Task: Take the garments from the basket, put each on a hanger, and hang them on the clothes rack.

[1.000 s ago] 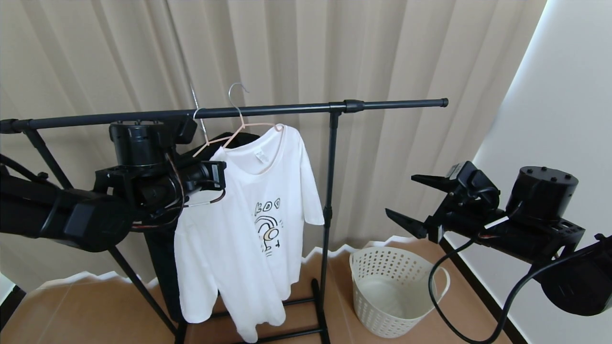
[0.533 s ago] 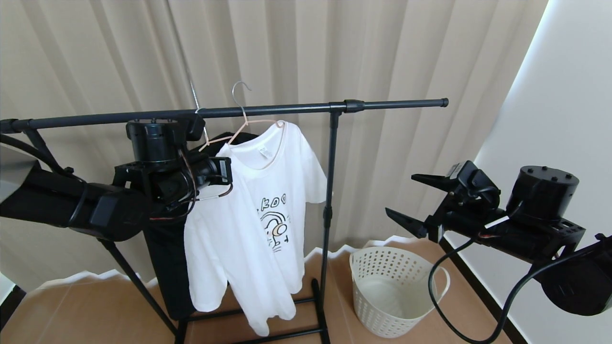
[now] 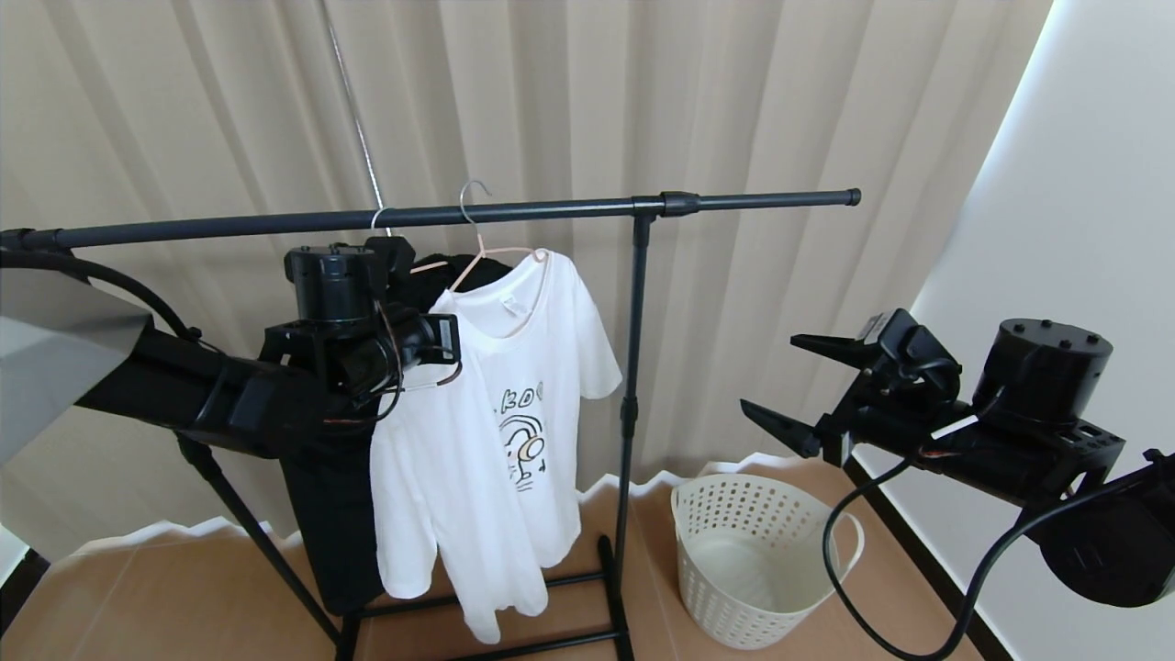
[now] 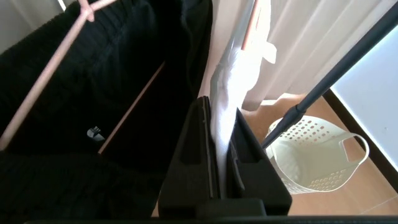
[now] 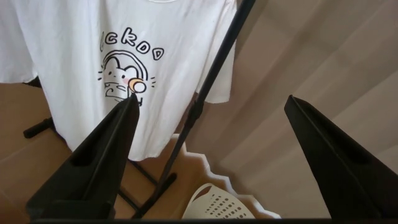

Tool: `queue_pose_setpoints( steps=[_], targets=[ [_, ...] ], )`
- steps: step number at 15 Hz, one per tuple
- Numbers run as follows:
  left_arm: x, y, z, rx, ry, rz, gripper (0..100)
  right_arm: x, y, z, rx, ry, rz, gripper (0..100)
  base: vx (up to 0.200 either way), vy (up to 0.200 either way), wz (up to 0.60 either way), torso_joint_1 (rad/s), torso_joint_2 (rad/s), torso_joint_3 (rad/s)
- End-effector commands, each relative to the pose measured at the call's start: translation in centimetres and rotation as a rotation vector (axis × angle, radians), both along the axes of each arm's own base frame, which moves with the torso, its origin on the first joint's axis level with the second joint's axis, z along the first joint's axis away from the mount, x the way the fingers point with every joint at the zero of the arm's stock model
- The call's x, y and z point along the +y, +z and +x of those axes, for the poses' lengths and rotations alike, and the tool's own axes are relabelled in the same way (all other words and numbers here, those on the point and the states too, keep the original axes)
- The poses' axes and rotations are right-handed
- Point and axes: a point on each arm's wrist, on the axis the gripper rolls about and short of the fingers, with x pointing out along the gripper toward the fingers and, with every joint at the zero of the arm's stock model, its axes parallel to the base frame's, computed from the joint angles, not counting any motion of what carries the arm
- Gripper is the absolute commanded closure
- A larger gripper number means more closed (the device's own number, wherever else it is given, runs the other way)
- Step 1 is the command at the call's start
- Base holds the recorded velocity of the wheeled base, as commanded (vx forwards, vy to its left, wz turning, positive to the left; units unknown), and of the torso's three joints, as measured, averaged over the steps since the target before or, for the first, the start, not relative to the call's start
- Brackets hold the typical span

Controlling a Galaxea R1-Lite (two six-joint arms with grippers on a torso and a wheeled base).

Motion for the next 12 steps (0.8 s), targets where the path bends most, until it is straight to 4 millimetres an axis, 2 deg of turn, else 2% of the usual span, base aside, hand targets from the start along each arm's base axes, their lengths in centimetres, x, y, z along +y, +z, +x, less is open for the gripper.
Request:
queue_pose_setpoints(
  steps=[1, 7, 8, 12],
  targets=[
    [-0.06, -0.89, 0.41, 0.020, 0.001, 0.005, 100, 0.02, -0.04, 0.01, 0.001, 0.001, 0.000, 0, 0.000, 0.000, 0.00, 0.000, 0.00, 0.000],
    [-0.13, -1.74, 0.66, 0.041, -0.001, 0.010, 100, 0.02, -0.04, 0.01, 0.001, 0.001, 0.000, 0, 0.000, 0.000, 0.00, 0.000, 0.00, 0.000],
    [-0.13, -1.74, 0.66, 0.041, -0.001, 0.012, 0, 0.02, -0.04, 0.01, 0.001, 0.001, 0.000, 0, 0.000, 0.000, 0.00, 0.000, 0.00, 0.000],
    [-0.06, -1.35, 0.13, 0.039, -0.008, 0.006, 0, 0.01, 0.09, 0.00, -0.004, 0.001, 0.001, 0, 0.000, 0.000, 0.00, 0.000, 0.00, 0.000]
  ],
)
